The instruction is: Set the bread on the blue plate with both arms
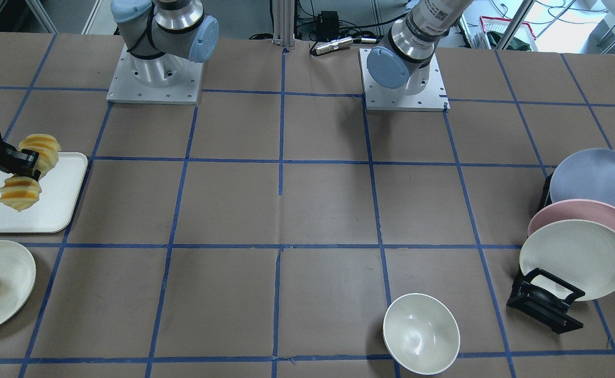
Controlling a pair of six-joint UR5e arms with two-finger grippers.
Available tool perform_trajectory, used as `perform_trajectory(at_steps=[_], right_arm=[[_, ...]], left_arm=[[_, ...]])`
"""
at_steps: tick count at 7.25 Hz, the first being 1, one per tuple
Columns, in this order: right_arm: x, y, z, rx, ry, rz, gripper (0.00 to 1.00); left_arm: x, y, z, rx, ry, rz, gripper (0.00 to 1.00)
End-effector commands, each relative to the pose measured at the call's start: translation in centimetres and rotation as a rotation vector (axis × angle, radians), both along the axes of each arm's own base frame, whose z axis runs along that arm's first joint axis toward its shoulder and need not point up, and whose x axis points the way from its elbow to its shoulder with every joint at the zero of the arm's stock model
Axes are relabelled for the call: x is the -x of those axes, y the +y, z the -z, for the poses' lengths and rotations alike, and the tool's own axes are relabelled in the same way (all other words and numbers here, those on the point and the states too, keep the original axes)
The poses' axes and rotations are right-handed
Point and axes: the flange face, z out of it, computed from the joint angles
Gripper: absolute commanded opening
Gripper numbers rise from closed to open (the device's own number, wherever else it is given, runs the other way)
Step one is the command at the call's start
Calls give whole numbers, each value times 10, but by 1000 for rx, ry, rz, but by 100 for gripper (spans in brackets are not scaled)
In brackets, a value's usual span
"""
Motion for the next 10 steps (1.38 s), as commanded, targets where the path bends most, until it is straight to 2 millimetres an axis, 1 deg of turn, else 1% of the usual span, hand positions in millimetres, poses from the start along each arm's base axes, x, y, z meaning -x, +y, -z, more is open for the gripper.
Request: perform_trajectory(at_steps=[1,2,3,4,5,6,7,8,9,10], right_arm=[[-52,-6,-8,29,-30,27,0],[-81,-8,-13,41,-21,31,0],[-93,-5,-21,54,-19,24,0],[-96,-2,-20,51,-22,22,0],[-97,-2,-21,53,-23,22,0],[-101,-2,-20,55,-46,40,0],[-102,-2,-20,53,-44,66,0],[-109,-2,-18,50,-46,57,0],[-126,0,-20,52,-43,57,0],[-143,1,-18,48,-39,59,0]], left_arm=[[19,17,-30,-58,43,36,0],[35,29,-51,-78,68,35,0],[53,43,-73,-103,98,31,0],[74,56,-90,-122,145,34,0],[102,69,-100,-128,256,37,0],[137,67,-106,-100,321,46,0],[181,49,-113,-105,293,68,0],[226,27,-104,-114,306,116,0],[279,3,-90,-17,443,144,0],[315,-24,-68,87,505,198,0]])
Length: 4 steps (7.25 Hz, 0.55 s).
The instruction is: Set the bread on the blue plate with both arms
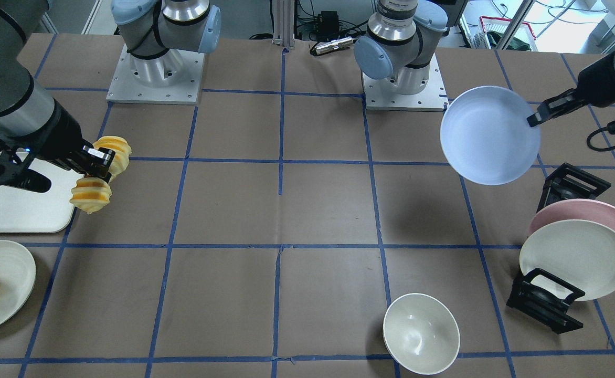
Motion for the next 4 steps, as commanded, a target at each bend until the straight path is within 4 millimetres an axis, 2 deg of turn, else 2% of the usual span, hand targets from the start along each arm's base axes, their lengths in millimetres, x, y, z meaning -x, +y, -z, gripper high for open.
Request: perform_trajectory(at_steps=[1,2,3,4], right_arm=[[-23,1,-1,11,4,-4,0],[-24,-1,-1,15,-8,-4,0],[-25,-1,0,16,-14,-2,0],[-25,-1,0,16,-16,-2,0]], left_arm=[[110,-31,53,121,186,100,0],[156,-36,83,174,149,95,0],[210,-34,114,234,112,58,0],[248,-38,137,285,98,34,0]])
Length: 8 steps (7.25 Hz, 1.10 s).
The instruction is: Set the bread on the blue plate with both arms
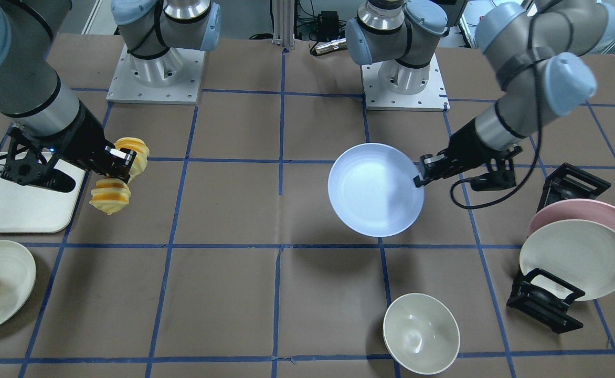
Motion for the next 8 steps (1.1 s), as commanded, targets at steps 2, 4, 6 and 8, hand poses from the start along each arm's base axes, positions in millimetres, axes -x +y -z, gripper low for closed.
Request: perform_trajectory(at_steps=[2,4,6,8], right_arm=[[-1,0,2,-2,-8,1,0],[-2,-4,10,-15,-12,-2,0],[-27,-15,19,31,-7,-45,0],[-83,-23,52,19,-4,-73,0]], left_arm=[[127,-1,67,75,-16,-13,0],[176,3,101,98,-75,-37,0],[191,5,126,69,-111,-36,0],[194,1,106,112,-103,-66,100]])
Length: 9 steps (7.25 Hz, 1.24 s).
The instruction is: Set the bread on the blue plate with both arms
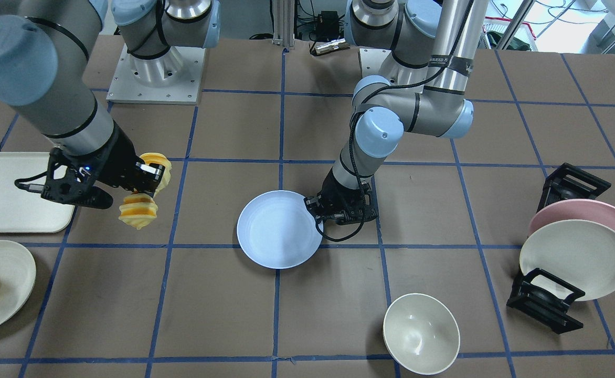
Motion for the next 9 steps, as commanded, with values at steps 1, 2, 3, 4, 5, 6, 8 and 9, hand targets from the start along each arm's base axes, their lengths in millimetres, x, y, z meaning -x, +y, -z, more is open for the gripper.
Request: perform_trajectory(at_steps=[1,2,3,4,5,6,8,9], right_arm=[[-70,-13,40,39,12,-38,0],[-108,-7,55,35,2,-49,0],[-136,-7,77,35,2,-31,0],[-158,-8,99,35,0,10,0],[-178,-3,120,14,8,5,0],[-199,4,132,6,9,22,0],[-218,4,167,-4,12,20,0],[-231,11,179,-21,21,26,0]], left_arm=[[-3,-14,-37,76,-36,-24,100],[-18,-23,-68,81,-104,5,100],[-42,-31,-111,44,-137,86,100],[-63,-33,-161,-2,-174,152,100],[-81,-26,-203,-51,-282,243,100],[-90,-12,-238,-86,-317,252,100],[-105,2,-277,-42,-314,341,100],[-99,6,-279,-30,-314,342,100]])
